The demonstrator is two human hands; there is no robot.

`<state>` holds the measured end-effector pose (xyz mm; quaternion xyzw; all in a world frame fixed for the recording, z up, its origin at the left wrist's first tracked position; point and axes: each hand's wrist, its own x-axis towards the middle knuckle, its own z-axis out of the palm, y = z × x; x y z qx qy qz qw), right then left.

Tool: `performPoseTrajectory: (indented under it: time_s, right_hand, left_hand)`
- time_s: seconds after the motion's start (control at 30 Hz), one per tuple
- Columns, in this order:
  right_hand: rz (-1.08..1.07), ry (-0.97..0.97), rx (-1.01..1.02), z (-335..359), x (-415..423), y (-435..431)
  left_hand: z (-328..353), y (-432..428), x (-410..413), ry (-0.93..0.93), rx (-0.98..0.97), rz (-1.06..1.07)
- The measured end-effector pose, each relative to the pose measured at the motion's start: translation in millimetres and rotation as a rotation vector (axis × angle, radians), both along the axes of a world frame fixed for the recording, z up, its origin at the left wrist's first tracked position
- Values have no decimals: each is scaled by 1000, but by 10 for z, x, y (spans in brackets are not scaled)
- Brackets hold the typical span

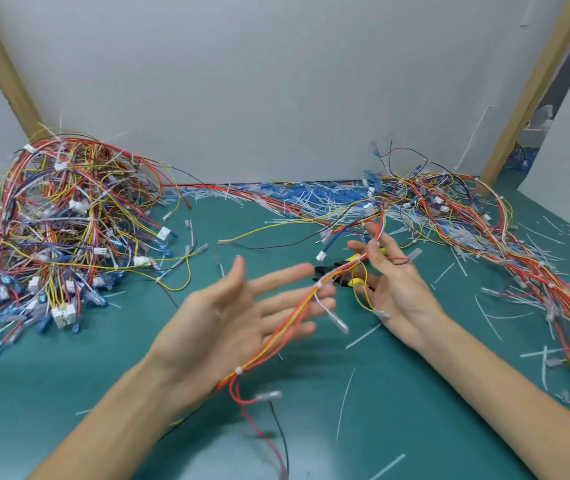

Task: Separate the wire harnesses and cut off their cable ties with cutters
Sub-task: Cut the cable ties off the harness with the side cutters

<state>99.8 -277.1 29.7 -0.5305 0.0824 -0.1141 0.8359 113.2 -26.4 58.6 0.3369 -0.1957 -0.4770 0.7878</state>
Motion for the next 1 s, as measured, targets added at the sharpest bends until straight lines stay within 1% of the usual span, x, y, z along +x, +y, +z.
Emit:
performPoseTrajectory:
  time_s: [0.03,0.1,0.23,0.33,0.6,0.7,0.87,1.0]
  right_hand:
    - [0,7,13,1,3,-8]
    - [-6,15,25,-3,8,-17]
    - [-9,8,54,3,10,-14]
    - [-8,2,36,12,3,-8]
    - [-19,-10,9,19,-11,-7]
    - [-23,-17,-2,13,-21,-10]
    - [-12,-25,-108,-9,-14,34]
    - [6,-33,-174,-42,-6,41]
  left_hand:
    - [26,28,12,59,-73,11]
    - [40,70,24,118,-146,52]
    - [7,60,22,130,-184,174]
    - [-21,59,42,137,-194,238]
    - [-57,44,91,139,-159,286]
    - [-105,45,100,106,-106,292]
    - [-116,59,95,16,21,334]
    - [-97,45,82,25,41,366]
